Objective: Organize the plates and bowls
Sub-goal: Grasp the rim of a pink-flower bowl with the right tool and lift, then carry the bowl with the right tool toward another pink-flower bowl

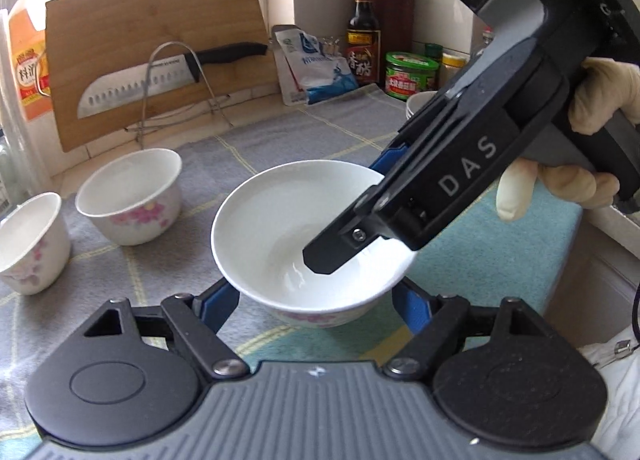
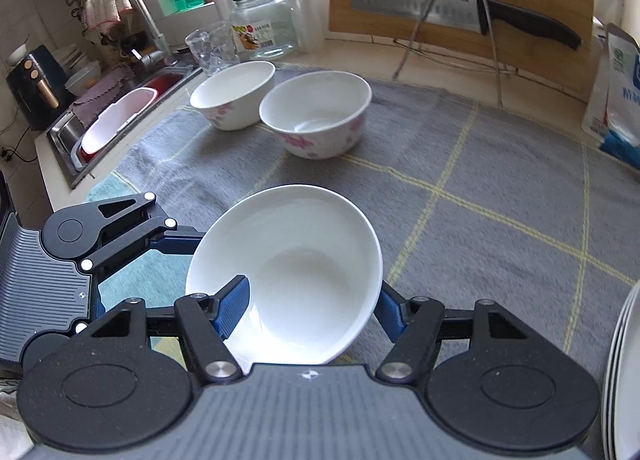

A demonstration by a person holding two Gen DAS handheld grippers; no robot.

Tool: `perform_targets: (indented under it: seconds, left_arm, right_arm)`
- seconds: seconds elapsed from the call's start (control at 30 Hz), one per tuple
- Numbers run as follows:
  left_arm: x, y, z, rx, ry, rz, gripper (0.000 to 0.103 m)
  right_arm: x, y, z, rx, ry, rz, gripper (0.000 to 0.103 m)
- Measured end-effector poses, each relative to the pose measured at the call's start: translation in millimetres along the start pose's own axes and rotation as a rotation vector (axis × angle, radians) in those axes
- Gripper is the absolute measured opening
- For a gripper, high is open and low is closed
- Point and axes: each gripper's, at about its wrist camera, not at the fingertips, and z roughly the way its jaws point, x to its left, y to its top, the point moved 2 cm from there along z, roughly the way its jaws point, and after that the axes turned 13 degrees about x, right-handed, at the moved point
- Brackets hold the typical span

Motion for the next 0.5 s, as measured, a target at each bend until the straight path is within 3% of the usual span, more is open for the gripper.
perform_targets:
  seconds: [0.3,0.37,0.43,0.5]
  left_arm:
    - [-2.2,-0.6,7.7,0.024,-0.024,-0.009,0.083]
    - [-1.4,-0.1,8.5,0.023,-0.027,-0.010,0.087]
    - [-0.8,-0.6,6.8,0.019,-0.028,-0.018,0.096]
    - [-0.1,-3.2,1.4,0.005,-0.030,-0.022,0.097]
  right_arm:
    - [-4.2,-3.9,3.7,0.016,0.002,-0.001,0.074]
    - [-4.2,-4.1,4.4,0.014,0.008,-0.001,0.080]
    - [-2.7,-3.9,3.7,0.002,-0.002,-0.006,0.096]
    - [-1.9,-3.7,2.2,-0.015,-0.010,-0.013,0.101]
